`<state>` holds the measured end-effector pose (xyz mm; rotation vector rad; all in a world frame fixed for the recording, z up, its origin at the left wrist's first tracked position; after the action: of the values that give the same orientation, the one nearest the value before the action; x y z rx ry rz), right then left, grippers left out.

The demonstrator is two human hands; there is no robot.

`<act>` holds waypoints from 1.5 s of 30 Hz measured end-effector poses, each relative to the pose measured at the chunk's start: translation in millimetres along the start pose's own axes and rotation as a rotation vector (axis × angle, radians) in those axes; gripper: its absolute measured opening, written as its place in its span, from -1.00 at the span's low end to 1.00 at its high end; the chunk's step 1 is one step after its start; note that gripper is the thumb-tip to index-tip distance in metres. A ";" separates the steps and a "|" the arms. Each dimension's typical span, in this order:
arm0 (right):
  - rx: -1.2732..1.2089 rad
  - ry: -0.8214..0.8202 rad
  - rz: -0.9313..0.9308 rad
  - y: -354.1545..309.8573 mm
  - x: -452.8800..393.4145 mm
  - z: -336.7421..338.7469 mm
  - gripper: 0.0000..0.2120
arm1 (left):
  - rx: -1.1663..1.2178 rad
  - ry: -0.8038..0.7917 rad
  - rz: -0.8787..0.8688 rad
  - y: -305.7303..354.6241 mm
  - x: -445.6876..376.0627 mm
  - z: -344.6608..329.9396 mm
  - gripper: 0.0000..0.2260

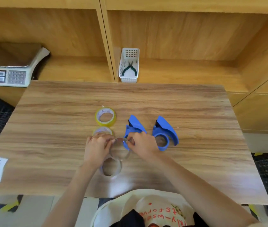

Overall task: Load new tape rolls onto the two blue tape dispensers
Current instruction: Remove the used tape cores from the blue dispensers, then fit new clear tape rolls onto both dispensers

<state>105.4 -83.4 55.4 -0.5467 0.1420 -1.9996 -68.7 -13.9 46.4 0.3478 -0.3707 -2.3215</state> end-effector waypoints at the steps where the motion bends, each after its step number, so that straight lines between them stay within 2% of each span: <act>1: 0.001 -0.022 0.029 -8.8 1.8 -6.9 -0.81 | 0.005 -0.005 0.027 -6.5 10.8 2.4 -0.81; 5: 0.013 -0.100 0.078 -24.8 7.4 -29.2 -0.79 | 0.084 -0.046 0.141 -22.5 41.0 0.5 -0.93; 9: 0.055 -0.165 0.098 -36.0 16.9 -47.0 -0.76 | 0.096 -0.105 0.247 -30.8 65.8 -10.7 -0.92; 14: 0.057 -0.185 0.099 -41.6 20.9 -47.9 -0.80 | 0.168 -0.061 0.307 -30.1 69.3 -12.6 -0.94; 19: 0.044 -0.208 0.092 -42.9 18.3 -43.8 -0.75 | 0.215 -0.184 0.276 -38.6 64.6 -12.8 -0.78; 21: 0.052 -0.203 0.078 -44.2 16.8 -41.1 -0.69 | 0.336 -0.159 0.299 -43.6 61.2 -11.1 -0.67; 23: 0.049 -0.212 0.077 -47.8 12.4 -38.8 -0.54 | 0.401 -0.101 0.320 -52.6 55.5 -10.6 -0.61; 25: 0.037 -0.253 0.099 -53.5 3.7 -38.1 -0.40 | 0.369 -0.128 0.312 -62.7 44.9 -12.0 -0.57; 28: 0.053 -0.314 0.122 -61.6 -12.7 -41.0 -0.29 | 0.193 -0.298 0.337 -69.7 25.6 -13.5 -0.49; 32: 0.109 -0.333 0.123 -68.3 -29.1 -45.5 -0.37 | 0.019 -0.378 0.331 -76.5 10.0 -16.0 -0.55; 38: 0.160 -0.345 0.131 -66.6 -40.2 -51.5 -0.40 | -0.027 -0.201 0.284 -85.6 15.0 -19.1 -0.71; 45: 0.181 -0.241 0.188 -59.2 -49.5 -43.0 -0.35 | -0.079 -0.118 0.155 -81.6 16.9 -12.7 -0.69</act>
<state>57.4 -17.8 20.9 -0.6281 -0.1307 -1.7288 -127.8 27.4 2.7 0.1387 -0.3498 -2.2027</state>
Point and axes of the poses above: each hand's wrist, its own x-axis away from the middle knuckle, its own z-axis out of the back of the hand, y = z × x, the point moved 2 cm from there along -x, towards the middle knuckle, and after that the axes turned 14 degrees about -z, right-handed, at the moved point
